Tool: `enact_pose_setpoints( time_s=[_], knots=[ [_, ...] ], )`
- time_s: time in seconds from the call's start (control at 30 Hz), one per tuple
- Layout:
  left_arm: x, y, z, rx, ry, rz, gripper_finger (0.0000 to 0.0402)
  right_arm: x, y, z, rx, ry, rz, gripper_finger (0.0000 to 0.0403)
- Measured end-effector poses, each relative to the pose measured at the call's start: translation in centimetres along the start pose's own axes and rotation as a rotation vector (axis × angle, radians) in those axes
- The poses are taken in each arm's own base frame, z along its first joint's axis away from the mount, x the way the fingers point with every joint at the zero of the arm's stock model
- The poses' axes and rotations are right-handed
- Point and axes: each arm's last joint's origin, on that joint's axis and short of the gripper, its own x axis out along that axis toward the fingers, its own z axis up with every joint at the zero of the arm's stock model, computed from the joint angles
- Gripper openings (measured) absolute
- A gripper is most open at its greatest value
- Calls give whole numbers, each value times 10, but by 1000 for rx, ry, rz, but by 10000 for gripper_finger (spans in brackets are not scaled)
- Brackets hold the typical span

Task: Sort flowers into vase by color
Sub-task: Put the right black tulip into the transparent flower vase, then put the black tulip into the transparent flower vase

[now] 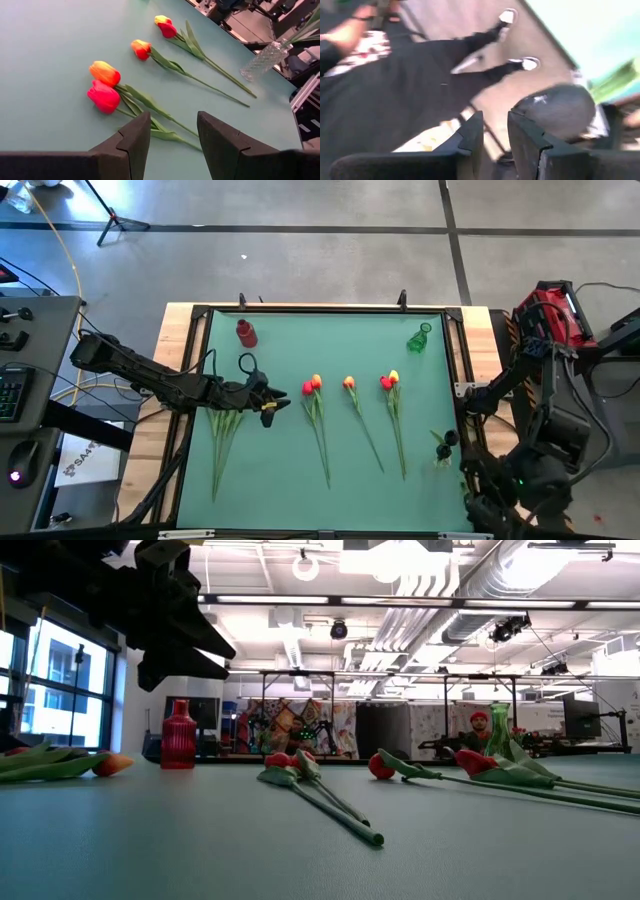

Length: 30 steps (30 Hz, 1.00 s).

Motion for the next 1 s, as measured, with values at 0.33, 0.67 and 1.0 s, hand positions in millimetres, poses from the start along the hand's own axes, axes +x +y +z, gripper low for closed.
enact_pose_setpoints(
  time_s=[0.33,0.67,1.0],
  knots=[
    [0,0,-1,20,30,-19,152,-13,-5,10,-7,-62,0,78],
    [0,0,-1,36,29,-21,152,-42,-8,14,-40,-67,136,78],
    [-2,-1,0,28,38,-47,152,-81,-18,27,-84,-356,304,78]
  ],
)
